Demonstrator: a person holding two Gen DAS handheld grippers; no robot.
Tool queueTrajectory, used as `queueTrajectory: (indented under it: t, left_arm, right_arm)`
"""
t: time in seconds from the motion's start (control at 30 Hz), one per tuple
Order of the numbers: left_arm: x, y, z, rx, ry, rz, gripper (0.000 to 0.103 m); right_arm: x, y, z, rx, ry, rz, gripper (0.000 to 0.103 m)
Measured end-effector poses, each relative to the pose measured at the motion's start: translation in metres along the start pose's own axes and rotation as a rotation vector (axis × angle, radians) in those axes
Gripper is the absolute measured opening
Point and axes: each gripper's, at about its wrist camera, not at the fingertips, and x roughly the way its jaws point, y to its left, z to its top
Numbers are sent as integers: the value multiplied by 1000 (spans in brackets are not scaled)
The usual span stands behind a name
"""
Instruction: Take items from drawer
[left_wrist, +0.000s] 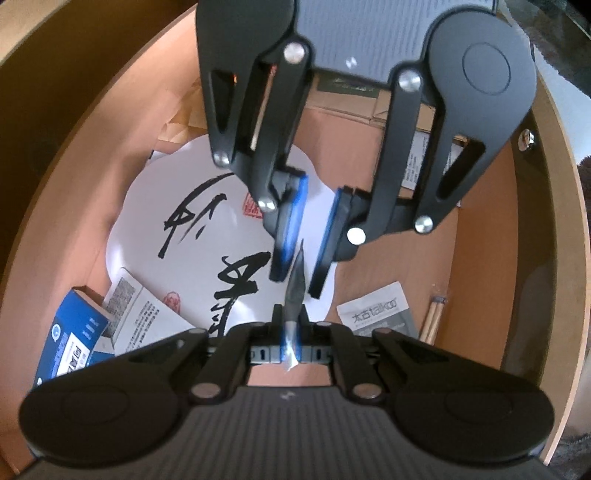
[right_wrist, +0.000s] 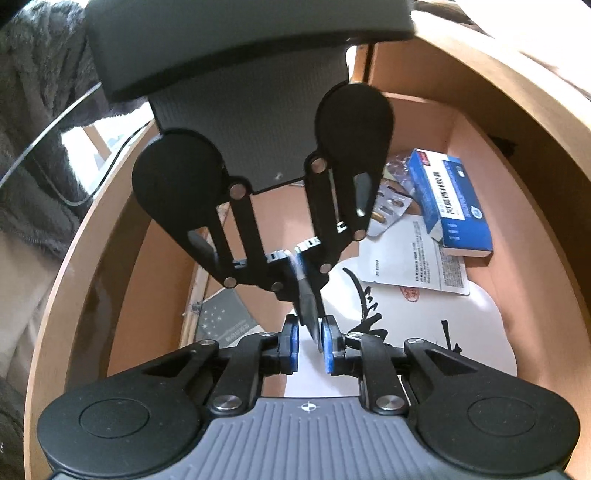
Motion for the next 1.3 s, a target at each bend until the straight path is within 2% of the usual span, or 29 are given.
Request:
queueTrajectory:
  t: [0.1, 0.17, 0.4, 0.57, 0.83, 1.03, 1.17, 1.2, 1.3]
  left_arm:
    - [-6, 0, 0, 9, -18, 8, 5]
    - [3, 11, 4, 16, -35, 19, 5]
    - [-23, 11, 6, 6, -37, 43, 6]
    - [-45, 9, 3, -19, -56, 93, 6]
    - [-90, -7, 0, 4, -95, 219, 6]
    - [-129, -11, 3, 23, -129, 328, 6]
    - [-151, -2, 8, 30, -144, 414, 6]
    - [-169, -2, 6, 30, -149, 434, 6]
    - [-152, 29, 30, 35, -169, 479, 6]
  right_arm:
    - [-8, 5, 4, -39, 6, -18, 7]
    - [-16, 6, 8, -47, 5, -31, 6]
    - [-35, 15, 21, -67, -24, -22, 6]
    - [-51, 26, 40, -118, -10, -79, 6]
    - [-85, 50, 69, -178, -24, -176, 6]
    - [-120, 64, 94, -220, -43, -285, 6]
    - [-141, 59, 112, -237, -61, -364, 6]
    - [-150, 57, 118, -240, -66, -382, 6]
    - [-163, 52, 132, -247, -76, -437, 6]
